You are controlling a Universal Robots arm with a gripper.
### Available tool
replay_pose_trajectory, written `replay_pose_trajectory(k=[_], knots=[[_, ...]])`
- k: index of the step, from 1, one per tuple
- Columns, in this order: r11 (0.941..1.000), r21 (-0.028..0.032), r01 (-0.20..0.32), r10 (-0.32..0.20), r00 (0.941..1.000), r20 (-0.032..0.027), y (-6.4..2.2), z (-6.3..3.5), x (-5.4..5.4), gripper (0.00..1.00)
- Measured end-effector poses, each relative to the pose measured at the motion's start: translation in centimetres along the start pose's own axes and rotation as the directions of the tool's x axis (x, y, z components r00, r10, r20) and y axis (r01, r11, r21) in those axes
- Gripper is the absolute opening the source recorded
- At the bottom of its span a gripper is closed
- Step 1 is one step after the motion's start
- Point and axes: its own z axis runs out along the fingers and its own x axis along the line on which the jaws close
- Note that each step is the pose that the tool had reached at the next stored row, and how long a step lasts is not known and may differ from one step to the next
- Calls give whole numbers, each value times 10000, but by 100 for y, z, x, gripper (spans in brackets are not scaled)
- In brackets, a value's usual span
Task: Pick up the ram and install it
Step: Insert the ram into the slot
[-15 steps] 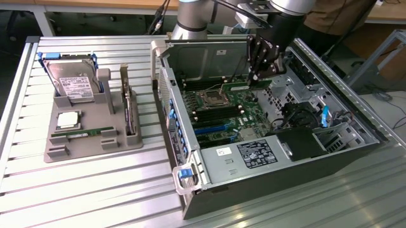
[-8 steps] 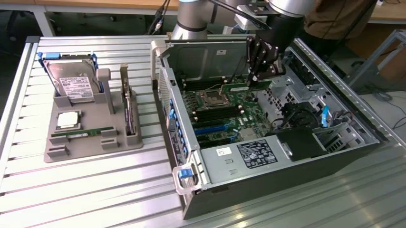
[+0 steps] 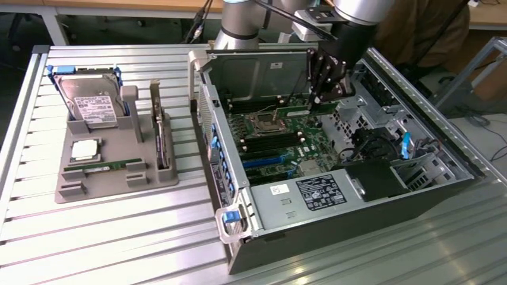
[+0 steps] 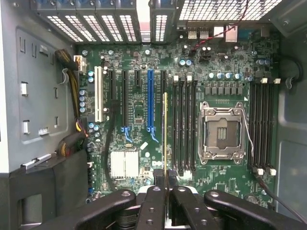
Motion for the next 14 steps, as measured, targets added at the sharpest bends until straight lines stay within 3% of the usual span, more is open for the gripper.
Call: replay_pose_trajectory(k=[14], knots=[[10000,0,0,0,10000,1,-1,72,0,12]])
